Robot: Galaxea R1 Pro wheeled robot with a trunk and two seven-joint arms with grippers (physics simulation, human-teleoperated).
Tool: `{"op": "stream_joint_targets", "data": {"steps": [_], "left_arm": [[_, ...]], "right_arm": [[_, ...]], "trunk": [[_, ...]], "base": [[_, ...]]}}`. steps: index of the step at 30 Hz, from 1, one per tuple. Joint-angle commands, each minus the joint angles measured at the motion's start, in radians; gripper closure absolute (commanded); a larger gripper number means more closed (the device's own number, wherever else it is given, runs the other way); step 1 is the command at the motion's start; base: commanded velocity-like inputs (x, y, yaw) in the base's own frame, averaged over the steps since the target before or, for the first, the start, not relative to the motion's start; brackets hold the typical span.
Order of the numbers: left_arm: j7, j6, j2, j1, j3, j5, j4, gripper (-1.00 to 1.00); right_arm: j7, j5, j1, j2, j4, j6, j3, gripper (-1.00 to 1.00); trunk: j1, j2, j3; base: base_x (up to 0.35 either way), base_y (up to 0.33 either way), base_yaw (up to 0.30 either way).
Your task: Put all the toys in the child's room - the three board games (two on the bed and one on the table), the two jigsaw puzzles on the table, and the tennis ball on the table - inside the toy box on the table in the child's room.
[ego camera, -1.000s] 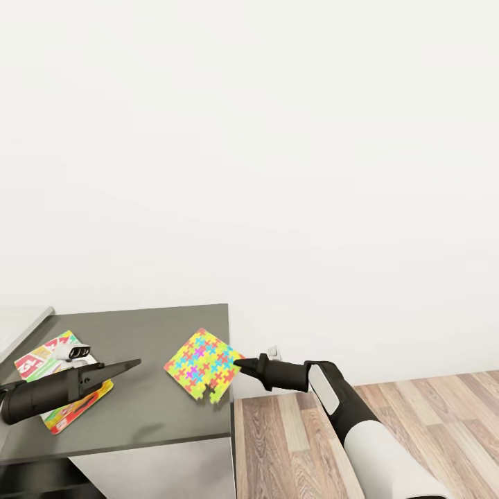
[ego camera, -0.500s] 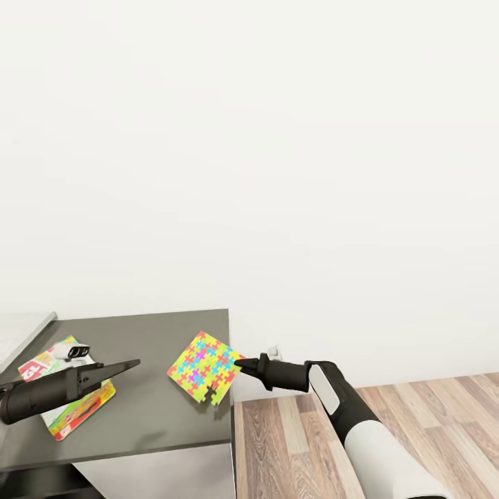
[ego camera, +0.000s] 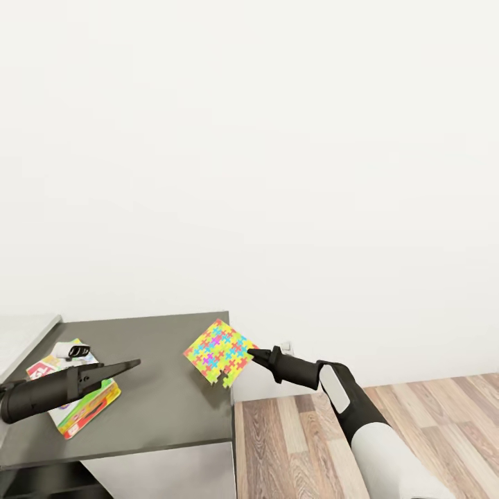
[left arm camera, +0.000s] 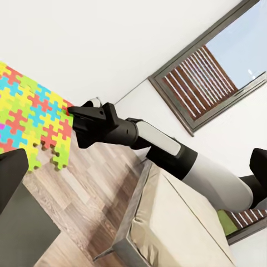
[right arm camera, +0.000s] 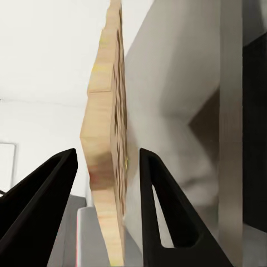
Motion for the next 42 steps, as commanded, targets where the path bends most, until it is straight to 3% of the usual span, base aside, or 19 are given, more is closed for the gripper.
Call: {"op": "stream_joint_targets", "data": {"steps": [1, 24, 30, 42], "left_arm": [[-0.004, 0.01, 0.0, -0.001, 0.0, -0.001, 0.0, -1.0], [-0.004, 0.009, 0.003, -0.009, 0.0, -0.008, 0.002, -1.0], [-0.004, 0.009, 0.002, -0.009, -0.001, -0.01, 0.003, -1.0], [-0.004, 0.008, -0.001, -0.009, -0.003, -0.01, 0.002, -1.0]], "right_arm": [[0.004, 0.005, -0.001, 0.001, 0.0, 0.004, -0.006, 1.0], [0.007, 0.005, 0.003, 0.0, -0.002, -0.014, -0.013, 1.0], [0.079, 0.007, 0.006, 0.0, -0.003, -0.063, -0.016, 1.0], [0.094, 0.007, 0.006, 0.0, -0.003, -0.068, -0.016, 1.0]], "trunk": [[-0.004, 0.007, 0.002], [-0.092, 0.168, 0.084], [-0.115, 0.21, 0.113], [-0.161, 0.294, 0.169]], "base": [[-0.002, 0.0, 0.0], [0.0, 0.0, 0.002], [-0.078, 0.0, 0.119], [-0.009, 0.0, 0.161]]}}
